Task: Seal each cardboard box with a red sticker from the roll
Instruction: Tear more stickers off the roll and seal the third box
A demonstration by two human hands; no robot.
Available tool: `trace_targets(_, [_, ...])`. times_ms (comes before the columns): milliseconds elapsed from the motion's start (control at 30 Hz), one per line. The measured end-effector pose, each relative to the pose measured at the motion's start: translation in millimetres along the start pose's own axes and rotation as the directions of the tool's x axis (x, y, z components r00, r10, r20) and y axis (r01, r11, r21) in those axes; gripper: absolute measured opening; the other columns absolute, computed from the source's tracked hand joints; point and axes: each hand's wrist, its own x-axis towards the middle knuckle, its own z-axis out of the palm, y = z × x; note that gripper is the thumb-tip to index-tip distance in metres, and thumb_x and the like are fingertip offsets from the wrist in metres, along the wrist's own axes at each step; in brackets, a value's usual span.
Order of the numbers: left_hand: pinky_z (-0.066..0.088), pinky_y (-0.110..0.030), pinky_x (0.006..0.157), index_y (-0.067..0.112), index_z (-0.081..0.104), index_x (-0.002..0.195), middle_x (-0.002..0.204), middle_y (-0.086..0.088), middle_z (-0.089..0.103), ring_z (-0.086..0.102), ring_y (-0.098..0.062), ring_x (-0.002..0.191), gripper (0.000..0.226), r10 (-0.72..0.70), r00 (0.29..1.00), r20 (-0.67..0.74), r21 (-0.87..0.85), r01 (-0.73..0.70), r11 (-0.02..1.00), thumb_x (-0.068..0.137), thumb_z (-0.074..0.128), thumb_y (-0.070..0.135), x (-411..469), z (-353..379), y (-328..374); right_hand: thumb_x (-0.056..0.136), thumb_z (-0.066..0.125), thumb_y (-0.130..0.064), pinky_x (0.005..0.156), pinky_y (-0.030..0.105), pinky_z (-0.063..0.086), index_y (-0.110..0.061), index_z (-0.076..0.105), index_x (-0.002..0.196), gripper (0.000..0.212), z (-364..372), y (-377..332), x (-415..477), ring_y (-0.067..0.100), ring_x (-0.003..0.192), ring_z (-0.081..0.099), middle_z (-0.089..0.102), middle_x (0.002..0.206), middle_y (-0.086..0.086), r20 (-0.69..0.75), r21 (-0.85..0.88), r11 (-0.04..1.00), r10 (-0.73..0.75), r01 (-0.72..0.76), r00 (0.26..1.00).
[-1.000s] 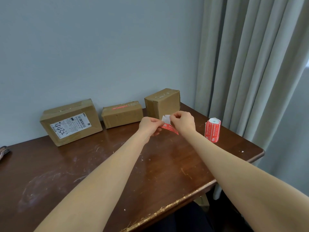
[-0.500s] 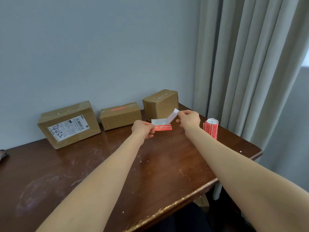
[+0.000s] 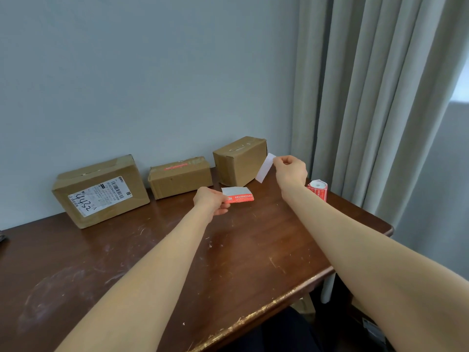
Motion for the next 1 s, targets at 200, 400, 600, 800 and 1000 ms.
trace_targets(200, [0.058,-0.031,0.079,-0.004,0.063,0.113,0.086,-0.015,0.069,0.065,-0.014,0.07,0.028,-0.047,0.947,0.317,0.104,0.014,0.995,0.085,0.065,-0.001,-21,15,2,0.095,0.052,-0.025,0.065,0.027,0.044,-0.017,0.063,0.093,0.014,-4,-1,6,0.011,0.07,0.05,0.056,0.077,-0.004,-0.016,0.027,0.999,-0.02,0.02,1.0])
trace_targets(400, [0.058,-0.023,0.074,0.0,0.059,0.121,0.099,-0.013,0.072,0.066,-0.011,0.072,0.034,-0.172,0.848,0.501,0.269,0.036,0.962,0.088,0.065,0.009,-41,48,4,0.095,0.053,-0.024,0.069,0.028,0.046,-0.016,0.065,0.095,0.015,-7,1,8,0.01,0.072,0.051,0.057,0.078,-0.004,-0.015,0.039,0.999,-0.019,0.019,1.0])
trace_targets(600, [0.054,-0.03,0.088,-0.001,0.052,0.13,0.11,-0.014,0.07,0.068,-0.017,0.087,0.044,-0.223,0.775,0.592,0.313,0.034,0.949,0.092,0.062,0.017,-56,71,6,0.095,0.051,-0.021,0.065,0.024,0.045,-0.014,0.065,0.091,0.016,-10,3,10,0.01,0.067,0.05,0.055,0.073,-0.004,-0.005,0.035,0.999,-0.019,0.02,1.0])
trace_targets(800, [0.057,-0.027,0.077,0.006,0.057,0.126,0.108,-0.009,0.071,0.071,-0.018,0.088,0.041,-0.197,0.803,0.563,0.428,-0.079,0.9,0.093,0.059,0.031,-52,60,20,0.096,0.049,-0.021,0.06,0.021,0.041,-0.013,0.064,0.099,0.018,-7,3,16,0.009,0.067,0.049,0.055,0.076,-0.003,0.018,0.083,0.997,-0.004,0.002,1.0])
trace_targets(1000, [0.057,-0.027,0.063,0.003,0.06,0.118,0.087,-0.009,0.07,0.063,-0.013,0.066,0.029,0.079,0.955,0.287,0.114,-0.116,0.987,0.093,0.06,0.019,-16,37,37,0.094,0.051,-0.025,0.054,0.024,0.036,-0.014,0.061,0.097,0.016,7,-2,29,0.012,0.062,0.045,0.056,0.079,0.001,0.049,0.161,0.986,0.038,-0.045,0.998])
